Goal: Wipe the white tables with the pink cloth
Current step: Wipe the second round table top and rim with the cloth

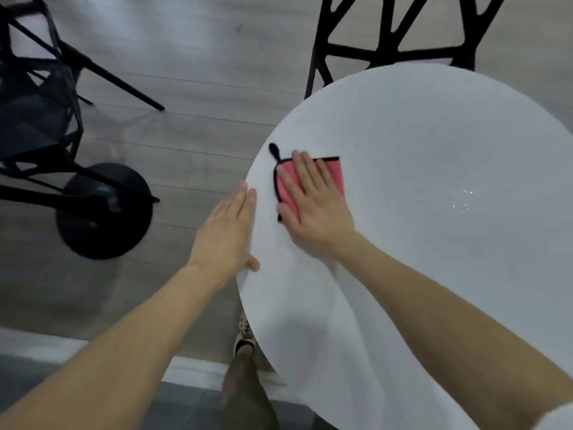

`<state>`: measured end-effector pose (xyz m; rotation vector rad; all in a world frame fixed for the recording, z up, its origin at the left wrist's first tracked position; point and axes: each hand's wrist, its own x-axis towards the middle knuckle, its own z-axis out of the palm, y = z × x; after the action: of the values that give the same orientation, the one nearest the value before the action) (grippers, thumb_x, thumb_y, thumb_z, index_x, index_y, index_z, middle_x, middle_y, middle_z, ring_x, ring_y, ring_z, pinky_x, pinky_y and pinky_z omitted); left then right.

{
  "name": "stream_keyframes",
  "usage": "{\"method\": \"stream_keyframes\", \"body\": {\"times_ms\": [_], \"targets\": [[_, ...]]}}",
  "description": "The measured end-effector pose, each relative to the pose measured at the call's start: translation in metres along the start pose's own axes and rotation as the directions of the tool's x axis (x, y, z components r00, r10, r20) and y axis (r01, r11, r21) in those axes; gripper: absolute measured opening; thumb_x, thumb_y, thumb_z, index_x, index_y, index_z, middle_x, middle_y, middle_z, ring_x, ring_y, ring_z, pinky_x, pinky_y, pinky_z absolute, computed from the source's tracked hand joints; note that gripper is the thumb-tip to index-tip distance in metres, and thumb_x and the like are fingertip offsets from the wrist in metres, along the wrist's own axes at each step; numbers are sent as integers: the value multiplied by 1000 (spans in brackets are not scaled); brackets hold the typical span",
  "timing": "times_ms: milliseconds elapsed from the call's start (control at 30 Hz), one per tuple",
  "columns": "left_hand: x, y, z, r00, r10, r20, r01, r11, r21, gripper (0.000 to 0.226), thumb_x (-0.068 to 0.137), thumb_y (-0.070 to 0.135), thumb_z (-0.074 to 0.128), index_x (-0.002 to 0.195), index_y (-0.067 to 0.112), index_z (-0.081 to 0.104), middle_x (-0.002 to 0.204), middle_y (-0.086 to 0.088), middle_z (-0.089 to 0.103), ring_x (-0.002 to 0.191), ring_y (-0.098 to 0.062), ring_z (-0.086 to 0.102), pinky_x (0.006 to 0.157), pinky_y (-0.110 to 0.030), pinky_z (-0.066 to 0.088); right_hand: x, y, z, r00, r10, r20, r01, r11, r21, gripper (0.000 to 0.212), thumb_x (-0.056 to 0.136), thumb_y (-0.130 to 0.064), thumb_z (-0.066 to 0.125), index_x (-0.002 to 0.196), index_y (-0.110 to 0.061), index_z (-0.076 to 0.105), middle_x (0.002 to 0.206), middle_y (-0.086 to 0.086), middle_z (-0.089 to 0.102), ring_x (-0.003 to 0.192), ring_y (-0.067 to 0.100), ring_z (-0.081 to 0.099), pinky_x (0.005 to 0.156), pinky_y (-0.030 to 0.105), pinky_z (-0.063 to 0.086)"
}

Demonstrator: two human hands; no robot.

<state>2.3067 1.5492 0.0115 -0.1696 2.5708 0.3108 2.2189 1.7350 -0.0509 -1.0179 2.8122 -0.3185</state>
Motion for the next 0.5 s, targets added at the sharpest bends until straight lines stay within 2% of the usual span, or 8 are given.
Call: {"method": "stream_keyframes", "body": {"times_ms": [67, 133, 200, 267, 333, 367, 433, 500], "targets": [[0, 3, -1, 999, -41, 6, 41, 999, -9, 160, 63, 46, 103, 173, 16, -10, 181, -3, -17, 167, -24, 12, 132, -33, 18, -17, 6, -2, 913, -387, 130, 392, 920, -14, 69, 114, -53, 37, 173, -21, 20, 181, 11, 4, 168, 26, -2, 136, 50, 6], [4, 5, -1, 997, -75, 24, 75, 997, 8, 161, 63, 46, 104, 173, 19, -11, 182, -1, -13, 160, -28, 30, 124, -38, 35, 5, 53, -13, 879, -451, 151, 455, 890, 9, 67, 113, -57, 39, 172, -30, 23, 182, 7, 5, 168, 23, -1, 136, 49, 7], [7, 6, 0, 995, -93, 38, 93, 996, 8, 161, 63, 44, 104, 171, 23, -13, 182, 3, -13, 145, -32, 49, 106, -43, 51, 43, 105, -27, 992, -113, 54, 113, 994, 0, 68, 111, -61, 35, 172, -36, 20, 182, 5, 2, 168, 21, -2, 135, 51, 8], [8, 0, 5, 992, -124, 31, 125, 992, -17, 163, 63, 43, 105, 170, 24, -16, 182, 8, -7, 136, -32, 56, 94, -44, 54, 73, 129, -35, 957, 282, -70, -282, 959, 12, 71, 109, -62, 28, 173, -31, 19, 182, 9, 1, 168, 25, -1, 135, 52, 6], [7, -3, 7, 987, -152, 50, 154, 988, -26, 163, 63, 43, 104, 170, 23, -17, 182, 8, 5, 135, -33, 57, 95, -45, 53, 85, 89, -22, 902, 407, -145, -408, 912, 23, 73, 109, -59, 26, 172, -23, 22, 181, 16, 5, 168, 32, 1, 135, 55, 5], [7, -3, 7, 986, -159, 56, 161, 987, -25, 162, 63, 43, 104, 170, 23, -16, 182, 8, 9, 136, -33, 57, 97, -45, 52, 82, 55, -13, 936, 322, -139, -323, 946, 17, 72, 110, -57, 28, 172, -22, 23, 180, 17, 6, 168, 33, 2, 135, 54, 4], [7, -1, 6, 985, -169, 46, 169, 986, 2, 161, 64, 45, 104, 171, 22, -14, 181, 6, 13, 137, -33, 57, 100, -45, 51, 65, 4, 4, 993, -117, -2, 116, 993, -27, 69, 112, -56, 30, 172, -25, 24, 181, 14, 7, 168, 29, 2, 135, 50, 2], [7, 3, 3, 983, -176, 50, 174, 984, 36, 161, 64, 48, 103, 172, 20, -14, 182, 6, 12, 135, -33, 60, 99, -42, 50, 64, 12, -1, 858, -493, 145, 503, 863, -41, 66, 113, -57, 34, 172, -30, 23, 181, 10, 10, 168, 26, 4, 136, 46, -1]]}}
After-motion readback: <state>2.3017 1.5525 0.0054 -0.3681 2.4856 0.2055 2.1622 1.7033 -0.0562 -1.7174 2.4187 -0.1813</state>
